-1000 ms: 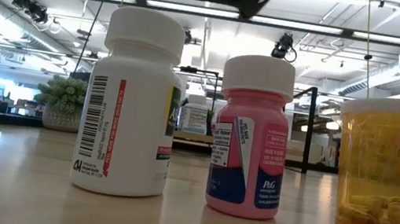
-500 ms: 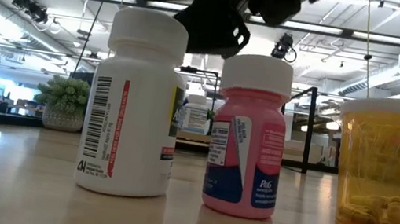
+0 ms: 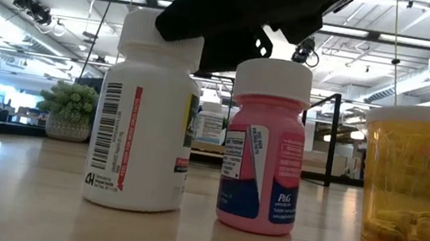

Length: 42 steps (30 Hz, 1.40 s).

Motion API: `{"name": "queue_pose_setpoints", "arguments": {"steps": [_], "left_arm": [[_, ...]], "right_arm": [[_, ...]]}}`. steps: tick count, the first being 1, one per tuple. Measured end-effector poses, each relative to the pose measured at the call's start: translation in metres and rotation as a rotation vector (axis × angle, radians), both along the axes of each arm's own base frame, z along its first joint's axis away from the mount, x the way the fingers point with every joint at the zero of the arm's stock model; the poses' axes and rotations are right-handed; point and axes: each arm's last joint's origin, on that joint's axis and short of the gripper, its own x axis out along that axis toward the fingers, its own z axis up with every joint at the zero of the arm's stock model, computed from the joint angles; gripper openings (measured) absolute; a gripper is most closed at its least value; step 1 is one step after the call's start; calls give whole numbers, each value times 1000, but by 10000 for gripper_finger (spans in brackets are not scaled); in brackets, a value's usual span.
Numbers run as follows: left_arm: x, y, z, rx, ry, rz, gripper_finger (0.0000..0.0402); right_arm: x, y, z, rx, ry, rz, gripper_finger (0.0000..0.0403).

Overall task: Pick and place medicine bottles onto shelf by color
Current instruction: Put the white medicine bottle on the shelf

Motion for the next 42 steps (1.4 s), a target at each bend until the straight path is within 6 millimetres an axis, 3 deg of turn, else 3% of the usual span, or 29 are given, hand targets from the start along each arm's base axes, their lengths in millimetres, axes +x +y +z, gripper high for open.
{"name": "queue_pose_setpoints", "arguments": {"steps": [15,21,26,30,35,42], "left_arm": [[-1,0,-1,7,16,-2,187],[-1,0,-2,22,25,-10,182],[-1,0,-2,33,27,-16,182],[-2,1,-3,58,47,-29,182],[-5,1,-8,76,102,-34,177],[-9,2,-9,135,133,-74,176]], "right_arm": [[0,0,0,28,4,-19,208],[1,0,1,50,-5,-79,212],[9,-4,13,67,-65,-230,210],[20,-22,26,92,-80,-400,211],[32,-57,41,67,-11,-585,211],[46,-114,85,-6,58,-743,211]]}}
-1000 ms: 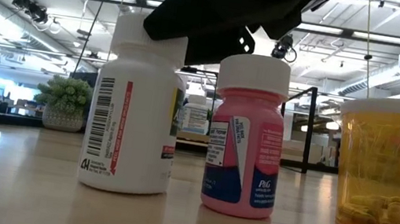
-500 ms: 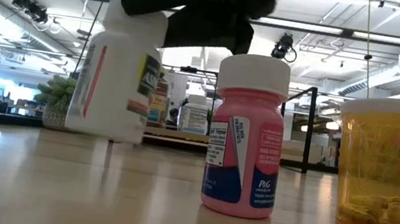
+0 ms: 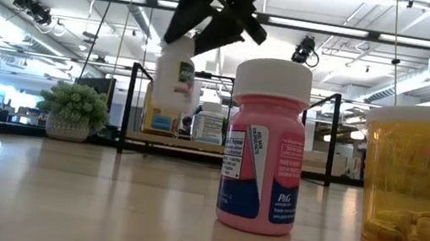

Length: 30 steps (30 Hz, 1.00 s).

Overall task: Pick and place medicine bottles onto shelf by color
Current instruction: Put the white medicine bottle on the shelf

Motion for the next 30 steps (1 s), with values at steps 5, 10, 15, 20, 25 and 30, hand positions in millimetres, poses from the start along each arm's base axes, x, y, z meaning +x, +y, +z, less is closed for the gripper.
{"name": "queue_pose_setpoints", "arguments": {"steps": [5,10,15,20,25,30], "left_arm": [[-6,1,-2,60,47,-38,174],[-11,3,-2,78,59,-51,177],[-18,4,2,75,37,-51,175],[-22,5,3,73,26,-51,175],[-22,5,3,73,27,-46,175],[-22,5,3,53,22,-26,172]], "right_arm": [[1,-46,27,-21,29,-161,210],[-7,-88,33,80,15,-417,210],[-10,-109,48,34,10,-480,210],[-16,-130,65,-44,5,-538,210],[-26,-159,65,-60,55,-621,210],[-38,-192,63,-44,72,-755,210]]}}
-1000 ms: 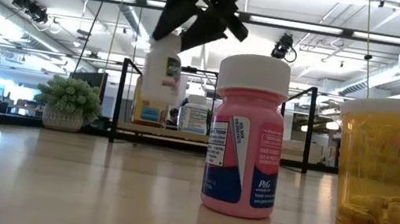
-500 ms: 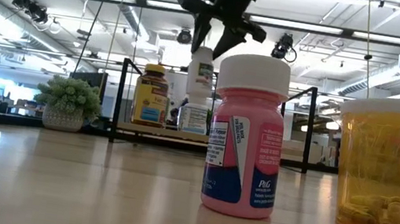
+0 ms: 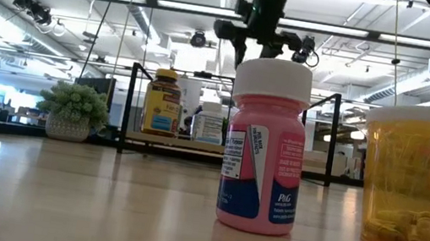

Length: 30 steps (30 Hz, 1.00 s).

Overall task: Pick and place medicine bottles onto shelf by color
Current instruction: Put the white medicine bottle on the shelf

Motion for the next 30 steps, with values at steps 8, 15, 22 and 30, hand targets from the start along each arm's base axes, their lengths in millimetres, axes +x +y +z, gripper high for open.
{"name": "queue_pose_setpoints", "arguments": {"steps": [8,15,22,30], "left_arm": [[0,4,0,32,-11,73,173],[1,8,1,18,-19,128,176],[1,13,0,2,-22,170,175],[1,17,0,3,-20,196,177]], "right_arm": [[-11,-53,-22,59,-38,-73,210],[-7,-64,-52,57,-78,-38,210],[-5,-65,-74,59,-123,-57,210],[-11,-68,-84,65,-109,-101,215]]}}
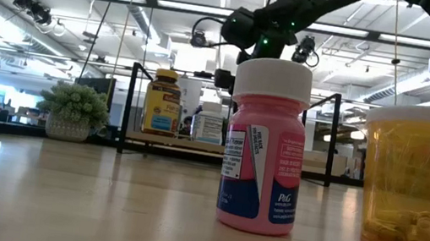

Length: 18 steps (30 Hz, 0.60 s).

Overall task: Pick and place medicine bottles onto shelf by color
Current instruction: Put the white medicine bottle on the shelf

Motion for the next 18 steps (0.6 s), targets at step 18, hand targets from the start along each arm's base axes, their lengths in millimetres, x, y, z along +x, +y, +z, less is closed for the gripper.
{"name": "queue_pose_setpoints", "arguments": {"steps": [18], "left_arm": [[0,4,0,-2,0,28,172]], "right_arm": [[-9,-15,-4,88,-23,-7,244]]}}
